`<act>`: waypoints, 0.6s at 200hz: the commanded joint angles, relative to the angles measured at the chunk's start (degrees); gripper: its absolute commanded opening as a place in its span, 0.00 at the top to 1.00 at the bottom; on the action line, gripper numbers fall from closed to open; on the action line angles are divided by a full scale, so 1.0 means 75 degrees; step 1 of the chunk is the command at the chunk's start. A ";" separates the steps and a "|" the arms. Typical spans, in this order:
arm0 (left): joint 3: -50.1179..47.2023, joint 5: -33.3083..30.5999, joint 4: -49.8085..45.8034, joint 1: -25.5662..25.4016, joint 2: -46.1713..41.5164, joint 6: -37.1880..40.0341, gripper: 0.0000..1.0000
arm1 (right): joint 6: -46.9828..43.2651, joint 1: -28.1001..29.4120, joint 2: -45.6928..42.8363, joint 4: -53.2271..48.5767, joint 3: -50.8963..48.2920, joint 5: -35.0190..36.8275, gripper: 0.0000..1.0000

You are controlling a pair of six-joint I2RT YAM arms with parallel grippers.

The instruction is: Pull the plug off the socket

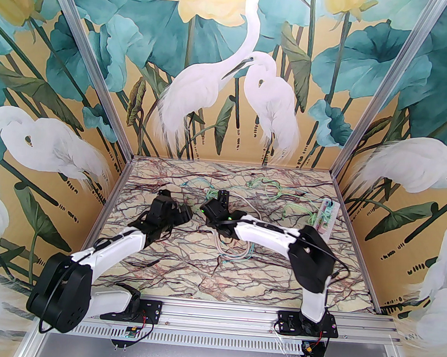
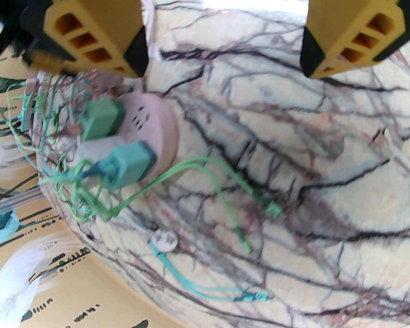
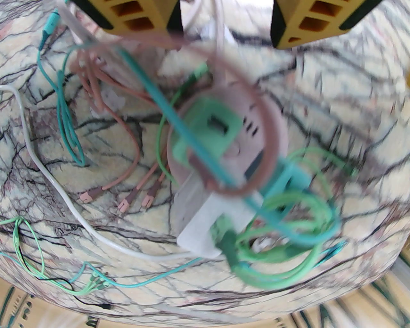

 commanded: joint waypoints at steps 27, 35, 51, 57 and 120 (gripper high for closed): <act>-0.0146 -0.0215 0.0293 0.0037 -0.0582 0.0087 0.16 | 0.0745 -0.0548 0.0986 -0.0720 0.1261 0.0168 0.45; -0.0191 -0.0238 0.0311 0.0029 -0.0649 0.0086 0.15 | 0.0686 -0.0585 0.1121 -0.0738 0.1362 0.0190 0.45; -0.0233 -0.0278 0.0334 0.0029 -0.0703 0.0062 0.15 | 0.0660 -0.0678 0.1404 -0.1025 0.1728 0.0238 0.45; -0.0214 -0.0269 0.0334 0.0032 -0.0707 0.0062 0.15 | 0.0671 -0.0719 0.1484 -0.1159 0.1836 0.0270 0.45; -0.0211 -0.0211 0.0350 0.0034 -0.0677 0.0050 0.15 | 0.0016 -0.0826 0.1760 -0.1120 0.1946 0.0326 0.57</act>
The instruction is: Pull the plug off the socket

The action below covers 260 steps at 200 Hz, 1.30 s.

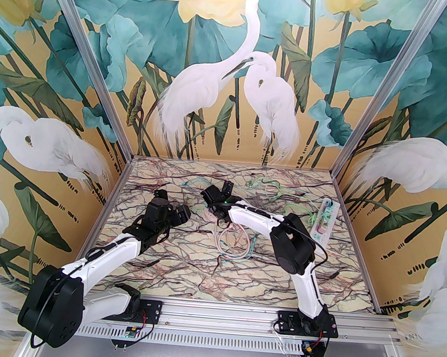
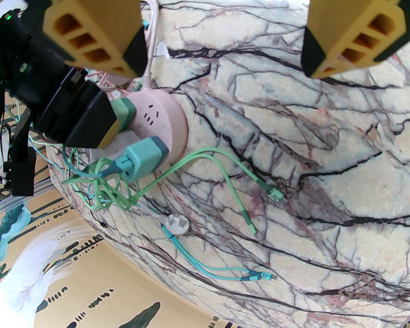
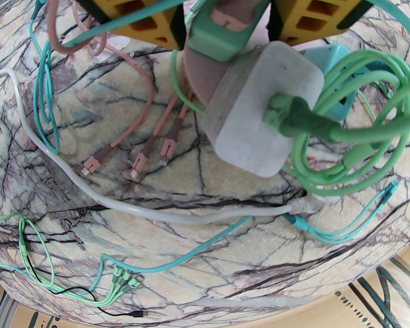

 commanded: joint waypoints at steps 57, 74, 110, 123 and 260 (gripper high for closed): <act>-0.0105 0.0105 0.0232 0.0035 -0.0098 0.0168 0.15 | -0.1786 -0.0103 -0.0146 0.0127 -0.0281 0.0177 0.67; -0.0131 0.0227 0.0299 0.0038 -0.0092 0.0243 0.15 | -0.2546 -0.0145 -0.0516 0.0660 -0.0807 -0.0249 0.67; -0.0288 0.0324 0.0436 -0.0094 -0.0115 0.0202 0.15 | -0.3465 -0.0281 -0.1228 0.1248 -0.1771 -0.1169 0.66; -0.0270 0.0322 0.0323 -0.0236 -0.0115 0.0147 0.15 | -0.3682 -0.0302 -0.1383 0.1180 -0.1942 -0.1385 0.65; 0.0077 -0.1011 -0.0895 -0.1910 -0.0477 -0.0652 0.16 | -0.3118 -0.0930 -0.3054 0.2711 -0.3796 -0.3288 0.50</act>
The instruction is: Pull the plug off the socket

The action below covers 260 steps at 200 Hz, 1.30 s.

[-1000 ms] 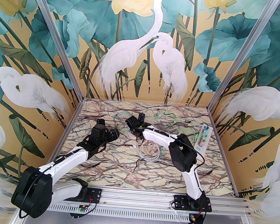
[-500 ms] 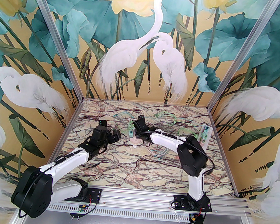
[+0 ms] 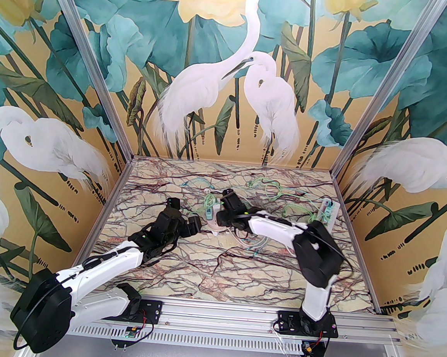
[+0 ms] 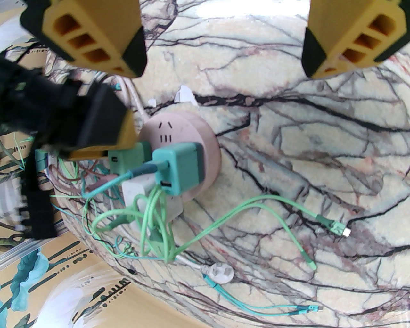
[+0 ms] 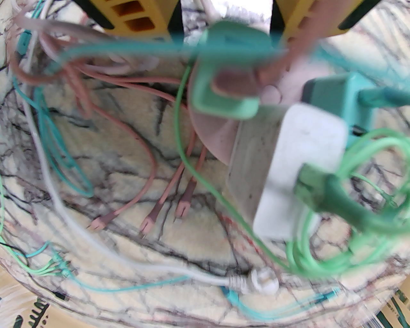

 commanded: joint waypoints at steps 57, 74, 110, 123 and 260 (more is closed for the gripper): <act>0.0506 -0.0586 0.0162 -0.0580 0.0605 0.0008 0.18 | 0.0900 -0.0787 -0.0289 0.1393 -0.0578 -0.1616 0.59; 0.0669 -0.0744 0.0217 -0.0730 0.0885 0.0144 0.21 | 0.1033 -0.0926 -0.0109 0.1627 -0.0614 -0.1913 0.60; 0.1133 -0.0867 0.0271 -0.0934 0.1569 0.0354 0.26 | 0.1069 -0.0977 0.0186 0.1686 -0.0625 -0.2045 0.62; 0.1320 -0.0895 0.0266 -0.0970 0.1826 0.0406 0.26 | 0.1078 -0.0972 0.0248 0.1690 -0.0658 -0.2095 0.62; 0.2946 -0.1564 0.0265 -0.0892 0.4326 0.0732 0.40 | 0.1065 -0.0982 0.0396 0.1475 -0.0849 -0.1851 0.64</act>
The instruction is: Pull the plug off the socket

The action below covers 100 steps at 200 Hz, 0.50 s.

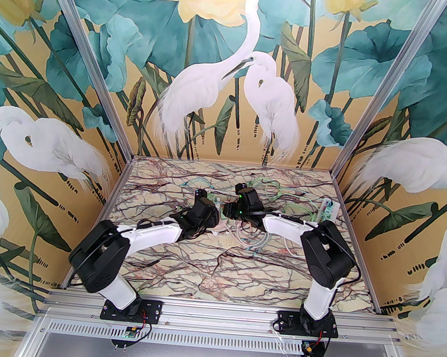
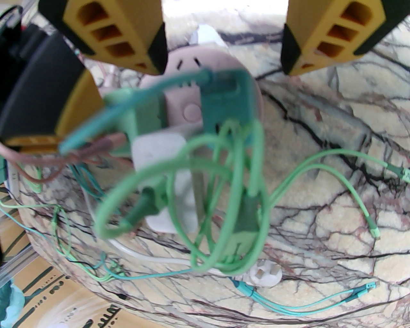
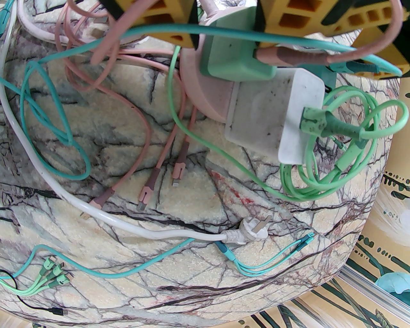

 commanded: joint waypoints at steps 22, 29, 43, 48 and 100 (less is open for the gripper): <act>0.0435 -0.0291 -0.0095 0.0079 0.0577 0.0079 0.44 | 0.0056 -0.0010 0.0227 -0.0357 -0.0180 0.0092 0.64; 0.0447 -0.0290 -0.0090 0.0082 0.0641 0.0071 0.48 | 0.0037 -0.0012 0.0220 -0.0374 -0.0186 0.0113 0.64; 0.0468 -0.0287 -0.0076 0.0112 0.0770 0.0077 0.49 | 0.0034 -0.0008 0.0215 -0.0386 -0.0182 0.0110 0.64; 0.0470 -0.0293 -0.0079 0.0120 0.0816 0.0083 0.49 | 0.0041 -0.0006 0.0218 -0.0369 -0.0179 0.0109 0.64; 0.0531 -0.0278 -0.0149 0.0147 0.0855 0.0092 0.71 | 0.0055 -0.0004 0.0329 -0.0515 -0.0081 0.0126 0.65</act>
